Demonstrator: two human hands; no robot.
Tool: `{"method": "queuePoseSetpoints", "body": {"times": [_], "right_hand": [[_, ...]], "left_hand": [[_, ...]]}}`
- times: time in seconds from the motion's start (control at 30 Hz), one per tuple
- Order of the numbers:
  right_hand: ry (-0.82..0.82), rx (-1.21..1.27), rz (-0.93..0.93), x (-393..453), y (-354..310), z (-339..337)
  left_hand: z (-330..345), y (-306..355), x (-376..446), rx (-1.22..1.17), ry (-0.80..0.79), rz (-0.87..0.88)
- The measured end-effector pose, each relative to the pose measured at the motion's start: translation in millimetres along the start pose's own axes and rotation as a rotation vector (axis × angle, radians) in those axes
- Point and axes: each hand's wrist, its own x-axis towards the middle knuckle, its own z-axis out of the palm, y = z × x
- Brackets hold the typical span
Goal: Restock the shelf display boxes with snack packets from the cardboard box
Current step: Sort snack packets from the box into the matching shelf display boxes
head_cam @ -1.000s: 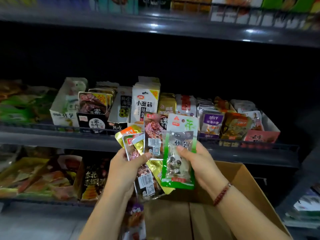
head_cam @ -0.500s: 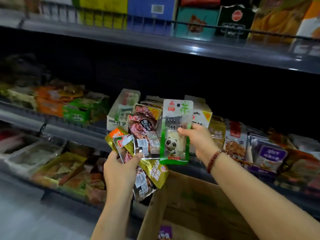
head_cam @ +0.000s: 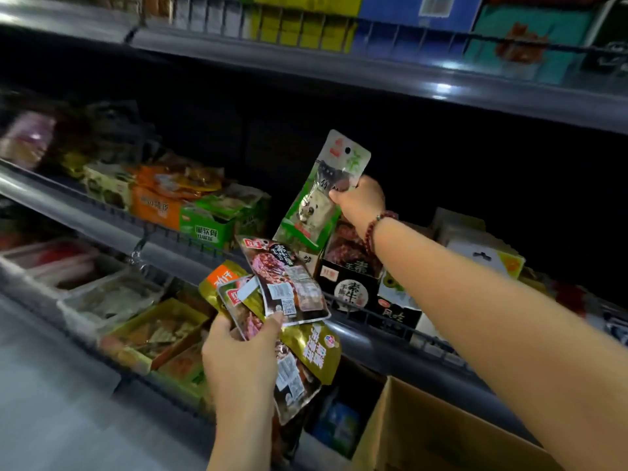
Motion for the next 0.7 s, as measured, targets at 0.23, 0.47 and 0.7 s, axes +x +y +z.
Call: {"method": "queuePoseSetpoints", "body": {"times": [0.23, 0.47, 0.7], "right_hand": [[-0.148, -0.426, 0.038, 28, 13, 30], [-0.174, -0.466, 0.078, 43, 19, 26], [-0.135, -0.222, 0.007, 14, 20, -7]], "left_hand": [[9, -5, 6, -0.086, -0.044, -0.052], [5, -9, 11, -0.166, -0.076, -0.110], [3, 0, 7, -0.195, -0.153, -0.104]]}}
